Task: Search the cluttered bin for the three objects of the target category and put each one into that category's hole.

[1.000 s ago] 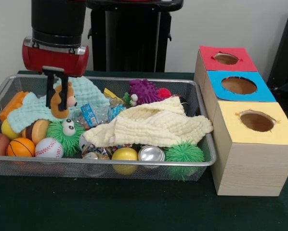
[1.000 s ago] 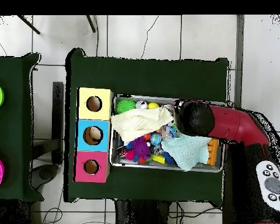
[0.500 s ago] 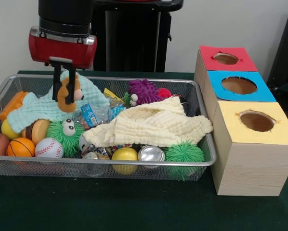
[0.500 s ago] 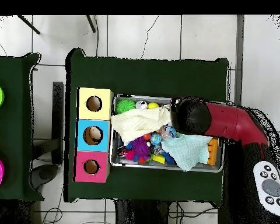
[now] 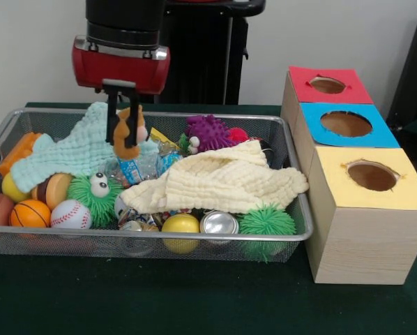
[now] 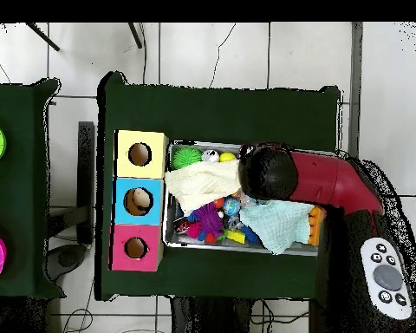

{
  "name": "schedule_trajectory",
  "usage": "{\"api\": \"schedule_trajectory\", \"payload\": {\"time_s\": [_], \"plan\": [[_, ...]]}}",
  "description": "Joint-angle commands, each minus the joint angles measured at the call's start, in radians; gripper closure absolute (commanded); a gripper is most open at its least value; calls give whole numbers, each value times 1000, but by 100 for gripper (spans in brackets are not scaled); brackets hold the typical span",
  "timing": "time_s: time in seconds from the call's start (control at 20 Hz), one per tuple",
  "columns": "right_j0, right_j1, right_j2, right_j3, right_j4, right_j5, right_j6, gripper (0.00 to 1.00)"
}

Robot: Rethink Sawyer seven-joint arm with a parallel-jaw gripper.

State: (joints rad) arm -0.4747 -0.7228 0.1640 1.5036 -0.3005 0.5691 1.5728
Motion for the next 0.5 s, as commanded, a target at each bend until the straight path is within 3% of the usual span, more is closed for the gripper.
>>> {"api": "schedule_trajectory", "payload": {"time_s": [0.05, 0.5], "plan": [[30, 4, 2, 126, 34, 96, 112, 100], [49, -5, -15, 133, 54, 101, 118, 100]]}}
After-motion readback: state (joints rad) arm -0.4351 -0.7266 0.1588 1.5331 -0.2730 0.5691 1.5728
